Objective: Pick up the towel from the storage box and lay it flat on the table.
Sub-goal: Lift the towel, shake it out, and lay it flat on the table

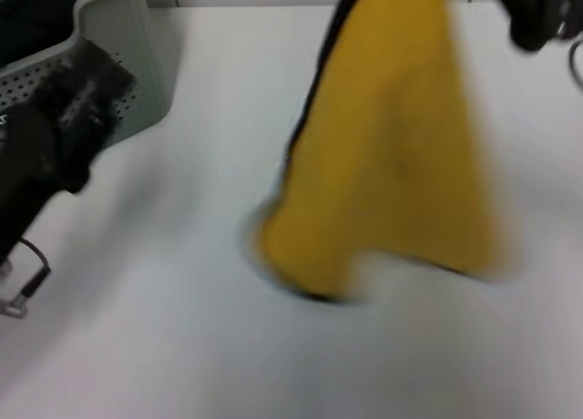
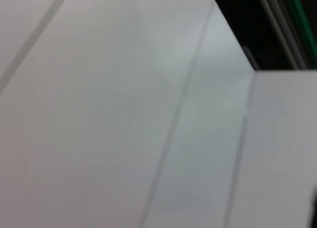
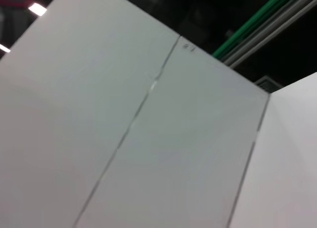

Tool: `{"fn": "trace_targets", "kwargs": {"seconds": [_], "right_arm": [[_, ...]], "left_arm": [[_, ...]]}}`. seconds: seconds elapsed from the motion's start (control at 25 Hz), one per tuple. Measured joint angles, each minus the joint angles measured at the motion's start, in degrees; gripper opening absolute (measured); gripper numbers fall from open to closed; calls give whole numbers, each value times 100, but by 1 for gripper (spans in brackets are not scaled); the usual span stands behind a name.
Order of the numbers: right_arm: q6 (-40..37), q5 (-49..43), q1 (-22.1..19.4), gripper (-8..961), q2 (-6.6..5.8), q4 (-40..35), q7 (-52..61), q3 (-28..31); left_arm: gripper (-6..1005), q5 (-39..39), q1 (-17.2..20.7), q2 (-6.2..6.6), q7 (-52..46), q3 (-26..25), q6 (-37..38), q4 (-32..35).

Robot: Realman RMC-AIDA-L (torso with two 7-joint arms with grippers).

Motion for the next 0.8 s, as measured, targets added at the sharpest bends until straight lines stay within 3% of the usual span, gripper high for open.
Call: {"fn": "trace_targets", "kwargs": {"seconds": [0.36, 0.8], "right_arm": [[9, -442, 215, 10, -39, -248, 483, 618], [134, -859, 436, 11, -3, -183, 635, 610]], "left_arm": [[564, 444, -426, -27, 482, 626, 22, -35], [580, 282, -1415, -51, 734, 733, 206, -39]]}}
